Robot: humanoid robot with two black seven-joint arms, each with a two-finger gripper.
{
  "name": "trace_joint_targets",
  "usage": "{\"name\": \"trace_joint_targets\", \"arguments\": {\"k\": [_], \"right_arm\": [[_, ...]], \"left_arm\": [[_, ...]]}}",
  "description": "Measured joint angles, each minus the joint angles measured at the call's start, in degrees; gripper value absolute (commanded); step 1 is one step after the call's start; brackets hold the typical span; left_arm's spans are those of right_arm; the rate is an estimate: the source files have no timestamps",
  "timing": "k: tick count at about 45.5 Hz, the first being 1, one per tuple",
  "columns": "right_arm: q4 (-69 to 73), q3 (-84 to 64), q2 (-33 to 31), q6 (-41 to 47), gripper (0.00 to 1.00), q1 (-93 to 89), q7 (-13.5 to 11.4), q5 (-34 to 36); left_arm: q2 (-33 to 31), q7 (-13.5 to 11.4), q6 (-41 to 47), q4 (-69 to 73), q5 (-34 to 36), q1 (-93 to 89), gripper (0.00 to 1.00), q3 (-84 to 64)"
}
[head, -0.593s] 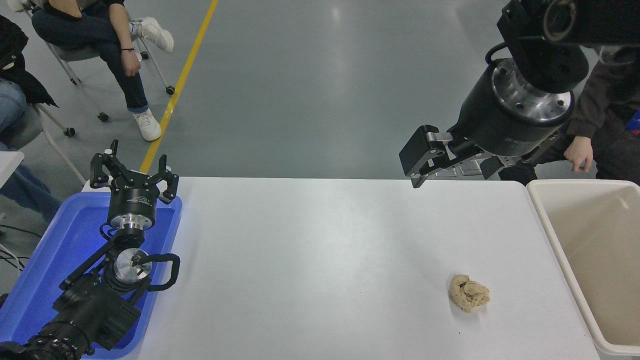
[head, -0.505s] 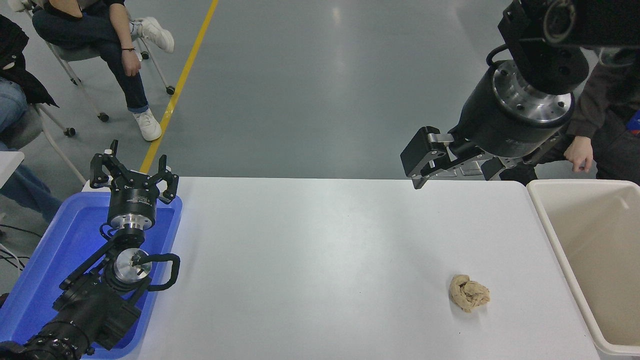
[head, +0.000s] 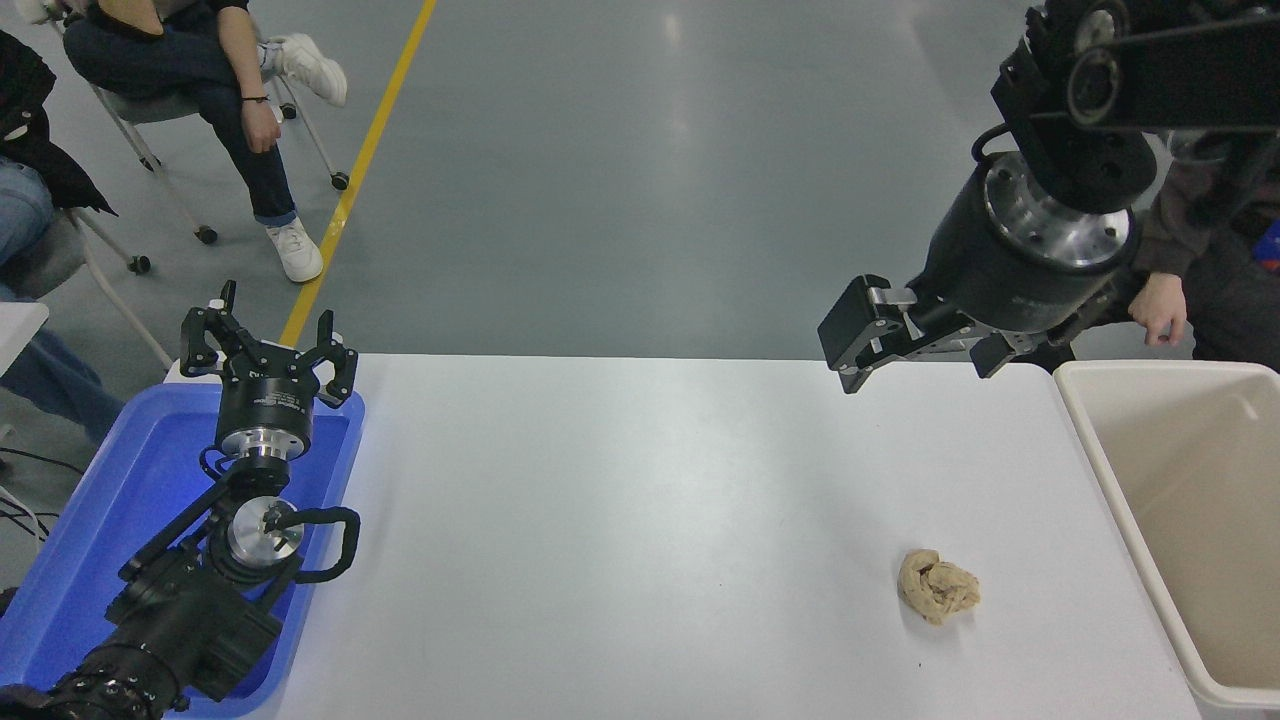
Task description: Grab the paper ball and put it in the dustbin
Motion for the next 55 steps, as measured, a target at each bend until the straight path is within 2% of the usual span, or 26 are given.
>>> {"name": "trace_joint_targets", "arguments": {"k": [10,23,29,42,55], "right_arm": [[-1.81,1.25,-6.64,-3.97,1.0,-7.97,0.01,-7.16],[-4.43,8.15,-18.24,-8.01,1.0,-24.63,0.0,-21.79],[-6.08,12.03,-20.72,-9.86,1.0,-31.91,0.01,-25.27],[-12.48,21.77,-23.07,-13.73,1.0,-49.14,0.1,-32.98],[-19.82,28.05,-22.24,-18.69,1.0,-62.34,0.14,-38.31]], "left_arm": [[0.01,0.0,0.0,0.01,0.0,0.0,0.99,0.0],[0.01,0.0,0.0,0.0,0.0,-0.05,0.99,0.01],[0.03,0.0,0.0,0.0,0.0,-0.08,0.99,0.0],[0.01,0.08,0.0,0.01,0.0,-0.07,0.99,0.01],[0.01,0.08,0.0,0.0,0.0,-0.07,0.99,0.01]]}}
